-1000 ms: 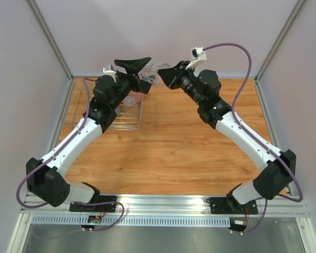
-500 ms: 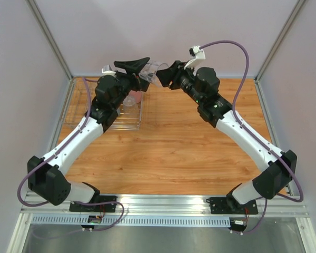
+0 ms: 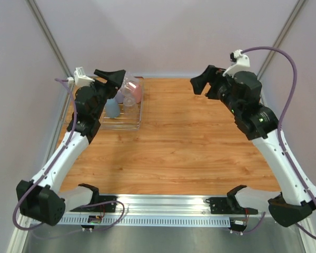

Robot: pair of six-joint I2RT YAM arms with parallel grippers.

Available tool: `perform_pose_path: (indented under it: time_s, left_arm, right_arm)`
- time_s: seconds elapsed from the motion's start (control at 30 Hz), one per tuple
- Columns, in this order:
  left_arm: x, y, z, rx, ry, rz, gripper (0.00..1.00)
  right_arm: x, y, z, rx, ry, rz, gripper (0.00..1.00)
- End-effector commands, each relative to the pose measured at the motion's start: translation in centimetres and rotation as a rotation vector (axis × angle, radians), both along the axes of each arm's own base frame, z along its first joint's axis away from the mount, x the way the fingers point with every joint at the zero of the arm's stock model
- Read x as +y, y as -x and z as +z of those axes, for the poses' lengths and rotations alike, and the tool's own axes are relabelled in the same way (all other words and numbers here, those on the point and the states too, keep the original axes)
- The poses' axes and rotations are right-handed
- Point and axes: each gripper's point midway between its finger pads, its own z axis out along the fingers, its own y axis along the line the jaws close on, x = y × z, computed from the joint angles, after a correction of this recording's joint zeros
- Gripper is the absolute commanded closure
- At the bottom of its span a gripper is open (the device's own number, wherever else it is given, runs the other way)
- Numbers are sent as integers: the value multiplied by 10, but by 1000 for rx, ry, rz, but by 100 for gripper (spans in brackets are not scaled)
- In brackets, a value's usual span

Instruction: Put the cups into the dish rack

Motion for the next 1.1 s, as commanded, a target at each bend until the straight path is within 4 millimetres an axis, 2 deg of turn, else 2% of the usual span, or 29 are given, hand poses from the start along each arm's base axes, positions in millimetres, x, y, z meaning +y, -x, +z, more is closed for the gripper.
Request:
perform_pose_path:
  time_s: [0.0, 0.03, 0.07, 0.1, 0.13, 0.2, 0.23, 0.27, 0.3, 0.37, 0.4, 0.47, 0.5, 0.57, 0.77, 0.9, 0.97, 1.0, 1.07]
  left_arm:
    - [35, 20, -2, -138, -404, 145, 68]
    - [39, 19, -27, -115, -478, 155, 68]
    - [43, 20, -35, -135, -579, 166, 68]
    - [46, 21, -33, -178, -623, 183, 68]
    - [47, 20, -56, -159, -682, 175, 68]
    - [49, 18, -63, -221, -789, 195, 69]
    - [52, 18, -83, -209, -821, 198, 69]
    - [54, 17, -73, -275, -821, 241, 68]
    - [54, 11, -86, -268, -858, 242, 68]
    - [54, 5, -96, -261, -890, 248, 68]
    - [53, -3, -108, -236, -918, 235, 68]
    - [54, -9, -106, -241, -915, 259, 68]
    - [53, -14, -113, -232, -928, 257, 68]
    - [53, -19, -115, -237, -946, 264, 68]
    - [54, -34, -145, -180, -972, 270, 67]
    - [54, -37, -162, -161, -976, 268, 68]
    - [61, -37, -157, -188, -974, 318, 68]
    - [62, -36, -168, -177, -987, 322, 68]
    - [65, -37, -166, -217, -983, 362, 68]
  right_arm:
    - [-46, 5, -50, 128, 132, -150, 12]
    - [-49, 5, -62, 148, 139, -160, 12]
    - [-51, 4, -66, 155, 136, -166, 12]
    - [-56, 2, -69, 162, 128, -182, 12]
    - [-56, -1, -76, 169, 132, -184, 10]
    - [-58, -6, -83, 181, 147, -202, 8]
    - [-60, -8, -87, 188, 157, -215, 8]
    - [-58, -11, -90, 195, 165, -212, 8]
    - [-59, -13, -93, 202, 174, -212, 8]
    - [-59, -15, -96, 210, 185, -212, 8]
    - [-61, -15, -97, 213, 191, -218, 8]
    - [-63, -15, -97, 212, 197, -224, 8]
    - [-65, -14, -96, 206, 197, -228, 8]
    - [-69, -13, -96, 204, 200, -237, 8]
    - [-81, -12, -99, 208, 214, -267, 8]
    - [-83, -13, -104, 219, 221, -274, 8]
    - [-84, -13, -105, 221, 225, -276, 8]
    - [-84, -14, -105, 220, 224, -274, 8]
    - [-85, -14, -104, 217, 226, -276, 8]
